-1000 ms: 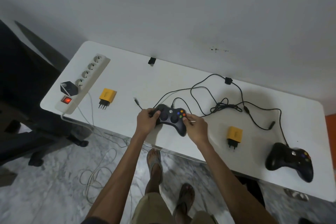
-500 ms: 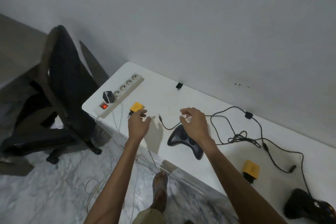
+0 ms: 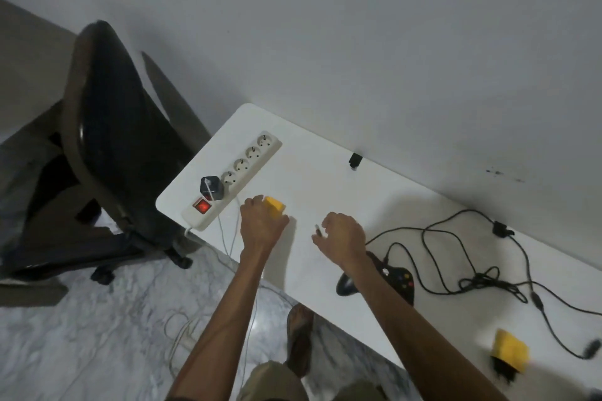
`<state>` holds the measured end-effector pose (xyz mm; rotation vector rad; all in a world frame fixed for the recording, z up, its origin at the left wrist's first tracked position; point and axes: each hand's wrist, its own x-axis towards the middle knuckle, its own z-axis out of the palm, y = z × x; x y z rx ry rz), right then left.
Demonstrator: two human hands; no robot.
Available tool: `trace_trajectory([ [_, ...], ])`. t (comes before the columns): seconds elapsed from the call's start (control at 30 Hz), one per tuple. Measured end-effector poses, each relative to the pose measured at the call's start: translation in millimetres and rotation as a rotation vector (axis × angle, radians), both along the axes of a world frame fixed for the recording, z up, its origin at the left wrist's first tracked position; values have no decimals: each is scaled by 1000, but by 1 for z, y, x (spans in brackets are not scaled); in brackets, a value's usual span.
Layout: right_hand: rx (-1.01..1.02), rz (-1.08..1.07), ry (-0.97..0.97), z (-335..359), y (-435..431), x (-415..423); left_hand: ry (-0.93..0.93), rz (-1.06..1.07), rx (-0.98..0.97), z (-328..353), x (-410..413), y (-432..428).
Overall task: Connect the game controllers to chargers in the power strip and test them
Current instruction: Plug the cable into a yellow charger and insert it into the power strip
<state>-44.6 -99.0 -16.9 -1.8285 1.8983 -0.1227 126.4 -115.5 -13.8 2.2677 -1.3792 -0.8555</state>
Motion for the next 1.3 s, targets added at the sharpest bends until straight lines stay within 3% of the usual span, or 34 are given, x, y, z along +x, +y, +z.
trace_trajectory([
  [0.2,20,28,108,-16,-2,9,-98,-56,-3,-15,6,-11],
  [0.4,62,-10,-33,3,-11,3,6,24,-44,-1,3,-13],
  [0.67,-200,28,-252,93,-28,-20,234,195,-287,70,-13,1],
  [0.87,-390,159,-372,184,-46,-24,275,232,-494,157,-13,22],
  [1.3,-454,430,-544,258,-79,-3,274,275,-639,209,10,30],
])
